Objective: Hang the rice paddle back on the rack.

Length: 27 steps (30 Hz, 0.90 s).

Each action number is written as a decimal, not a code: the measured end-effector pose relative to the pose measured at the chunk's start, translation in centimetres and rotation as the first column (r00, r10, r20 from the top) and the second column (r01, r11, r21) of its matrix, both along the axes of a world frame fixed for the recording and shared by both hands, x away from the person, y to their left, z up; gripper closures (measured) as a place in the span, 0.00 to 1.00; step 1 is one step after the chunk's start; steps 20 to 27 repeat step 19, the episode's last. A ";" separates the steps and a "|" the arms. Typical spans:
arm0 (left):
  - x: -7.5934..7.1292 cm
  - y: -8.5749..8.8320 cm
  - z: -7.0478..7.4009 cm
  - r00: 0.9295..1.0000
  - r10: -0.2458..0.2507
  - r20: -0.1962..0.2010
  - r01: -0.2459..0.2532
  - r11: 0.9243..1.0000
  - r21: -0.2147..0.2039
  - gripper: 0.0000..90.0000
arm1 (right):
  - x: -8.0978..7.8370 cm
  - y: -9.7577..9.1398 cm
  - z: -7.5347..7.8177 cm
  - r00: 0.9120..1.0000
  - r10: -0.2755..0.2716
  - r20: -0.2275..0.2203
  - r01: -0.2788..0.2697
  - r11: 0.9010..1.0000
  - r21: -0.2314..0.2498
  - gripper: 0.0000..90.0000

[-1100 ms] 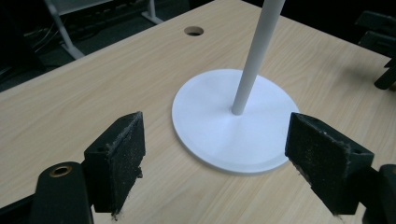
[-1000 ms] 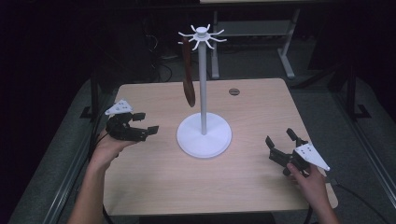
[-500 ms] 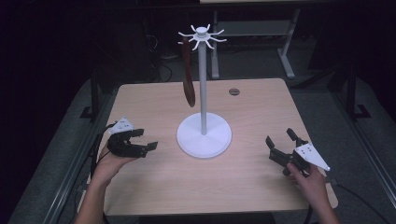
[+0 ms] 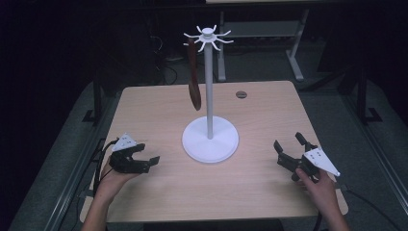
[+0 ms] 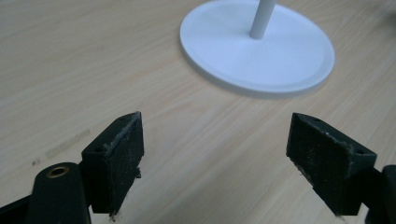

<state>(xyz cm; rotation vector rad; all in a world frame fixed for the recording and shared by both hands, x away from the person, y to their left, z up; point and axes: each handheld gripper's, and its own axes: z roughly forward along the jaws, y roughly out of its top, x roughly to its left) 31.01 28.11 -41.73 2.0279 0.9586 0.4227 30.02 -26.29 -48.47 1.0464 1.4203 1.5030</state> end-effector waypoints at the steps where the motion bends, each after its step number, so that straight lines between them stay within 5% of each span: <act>1: -0.1 0.1 -0.2 1.000 0.002 0.000 -0.002 1.000 0.006 0.21 | 0.0 0.0 0.0 1.000 0.000 0.000 0.000 1.000 0.000 0.15; 13: -0.3 0.9 -3.0 1.000 0.005 -0.022 -0.004 0.999 0.044 0.21 | 0.0 0.0 0.0 1.000 -0.001 0.001 0.001 1.000 0.005 0.15; 17: -0.2 1.1 -3.3 0.999 -0.007 -0.046 0.010 0.997 0.082 0.20 | 0.0 0.0 0.0 1.000 -0.001 0.000 0.001 1.000 0.005 0.15; 19: 0.0 1.1 -3.4 0.997 -0.004 -0.072 0.009 0.997 0.070 0.17 | 0.0 0.0 0.0 1.000 -0.001 0.001 0.001 1.000 0.003 0.15; 27: 0.0 1.1 -3.4 0.997 -0.004 -0.072 0.009 0.997 0.070 0.17 | 0.0 0.0 0.0 1.000 -0.001 0.001 0.001 1.000 0.003 0.15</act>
